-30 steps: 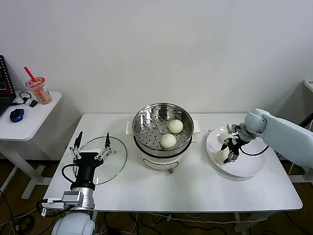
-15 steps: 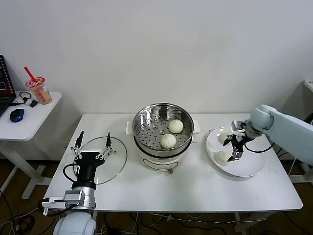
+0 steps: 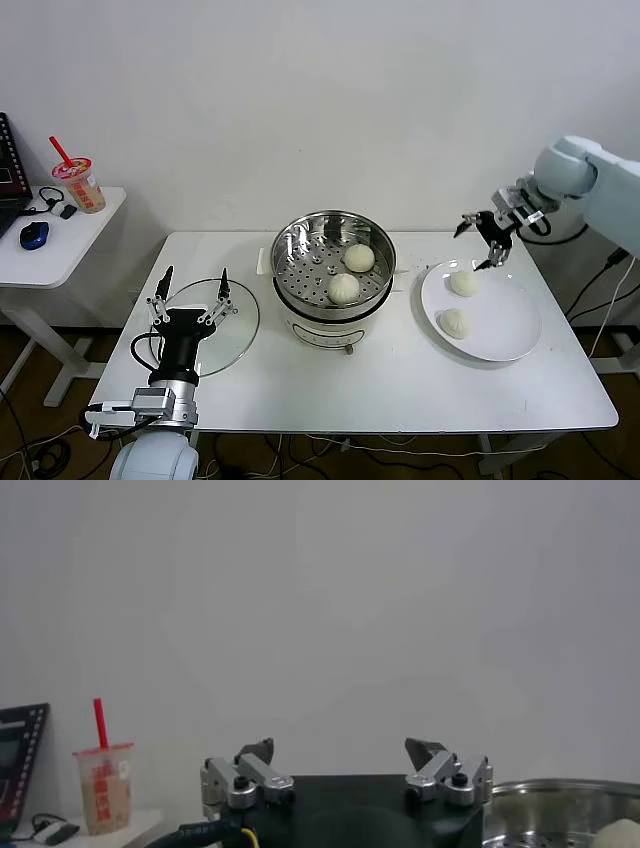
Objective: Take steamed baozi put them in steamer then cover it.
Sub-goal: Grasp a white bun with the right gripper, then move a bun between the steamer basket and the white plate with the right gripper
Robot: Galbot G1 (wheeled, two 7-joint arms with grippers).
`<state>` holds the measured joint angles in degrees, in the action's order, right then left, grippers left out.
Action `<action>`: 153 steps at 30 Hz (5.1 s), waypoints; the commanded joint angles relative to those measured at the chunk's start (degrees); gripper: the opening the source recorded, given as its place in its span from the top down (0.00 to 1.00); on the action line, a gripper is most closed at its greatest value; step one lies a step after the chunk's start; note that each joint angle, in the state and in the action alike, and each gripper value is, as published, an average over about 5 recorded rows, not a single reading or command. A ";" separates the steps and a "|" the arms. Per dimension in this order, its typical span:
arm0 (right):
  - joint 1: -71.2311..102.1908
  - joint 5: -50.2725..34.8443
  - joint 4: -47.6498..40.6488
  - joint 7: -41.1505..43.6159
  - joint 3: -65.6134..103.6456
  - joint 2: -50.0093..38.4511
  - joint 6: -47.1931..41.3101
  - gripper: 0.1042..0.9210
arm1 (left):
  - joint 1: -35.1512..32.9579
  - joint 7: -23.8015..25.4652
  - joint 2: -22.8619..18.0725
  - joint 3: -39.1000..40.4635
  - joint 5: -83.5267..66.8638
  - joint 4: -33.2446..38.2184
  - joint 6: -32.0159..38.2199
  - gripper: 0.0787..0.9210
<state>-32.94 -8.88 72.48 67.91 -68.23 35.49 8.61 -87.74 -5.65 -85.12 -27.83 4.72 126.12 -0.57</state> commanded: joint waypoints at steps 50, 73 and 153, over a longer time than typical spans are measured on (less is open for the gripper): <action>6.48 26.95 -4.67 -8.80 -0.60 31.81 41.39 0.12 | 4.14 -1.81 -0.61 -0.22 -2.23 -0.32 -3.61 0.12; 7.18 27.35 -4.50 -8.45 -1.03 30.46 41.39 0.12 | 4.21 -2.09 -1.19 0.41 -2.29 -0.62 -3.85 0.12; 1.25 15.48 -10.01 3.73 -4.76 0.61 24.86 0.45 | 3.76 -2.19 -0.58 3.95 -1.73 -0.35 -4.76 0.12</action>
<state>-38.21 2.45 62.93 69.72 -76.23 45.17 42.03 -83.81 -7.91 -85.78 -23.90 2.94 125.62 -5.29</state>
